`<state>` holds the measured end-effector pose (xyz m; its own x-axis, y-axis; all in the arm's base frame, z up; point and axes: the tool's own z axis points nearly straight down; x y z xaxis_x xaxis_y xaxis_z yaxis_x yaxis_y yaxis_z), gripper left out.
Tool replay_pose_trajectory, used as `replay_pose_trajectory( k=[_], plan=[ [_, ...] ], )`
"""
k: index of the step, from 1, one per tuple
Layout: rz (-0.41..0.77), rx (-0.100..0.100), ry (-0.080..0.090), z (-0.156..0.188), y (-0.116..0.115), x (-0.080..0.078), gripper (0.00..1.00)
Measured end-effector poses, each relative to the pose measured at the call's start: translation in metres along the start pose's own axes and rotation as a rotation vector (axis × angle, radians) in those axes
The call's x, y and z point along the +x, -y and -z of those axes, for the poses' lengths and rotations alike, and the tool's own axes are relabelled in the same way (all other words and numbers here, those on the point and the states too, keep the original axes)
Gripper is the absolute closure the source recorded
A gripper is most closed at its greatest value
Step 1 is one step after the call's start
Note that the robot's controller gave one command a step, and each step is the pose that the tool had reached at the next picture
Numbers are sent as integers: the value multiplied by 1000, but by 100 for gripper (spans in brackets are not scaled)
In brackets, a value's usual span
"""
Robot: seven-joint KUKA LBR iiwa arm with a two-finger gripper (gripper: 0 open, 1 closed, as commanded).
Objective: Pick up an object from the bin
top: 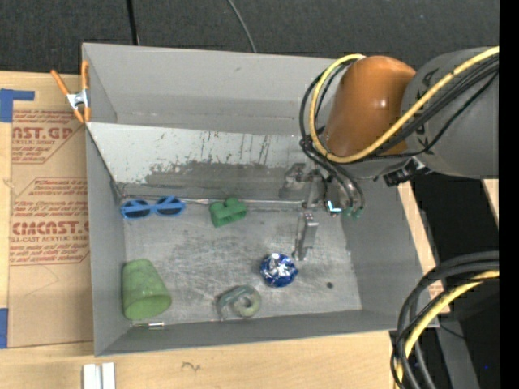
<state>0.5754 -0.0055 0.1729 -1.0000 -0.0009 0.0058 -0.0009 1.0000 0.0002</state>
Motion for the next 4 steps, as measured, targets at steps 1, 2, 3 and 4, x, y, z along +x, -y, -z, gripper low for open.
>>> replay_pose_trajectory(
  k=[1,2,3,4],
  plan=[
    [58,0,15,-104,12,75,0],
    [108,1,12,-72,13,93,0],
    [-70,-1,8,-52,6,91,0],
    [-181,-3,21,-101,7,89,0]
  ],
)
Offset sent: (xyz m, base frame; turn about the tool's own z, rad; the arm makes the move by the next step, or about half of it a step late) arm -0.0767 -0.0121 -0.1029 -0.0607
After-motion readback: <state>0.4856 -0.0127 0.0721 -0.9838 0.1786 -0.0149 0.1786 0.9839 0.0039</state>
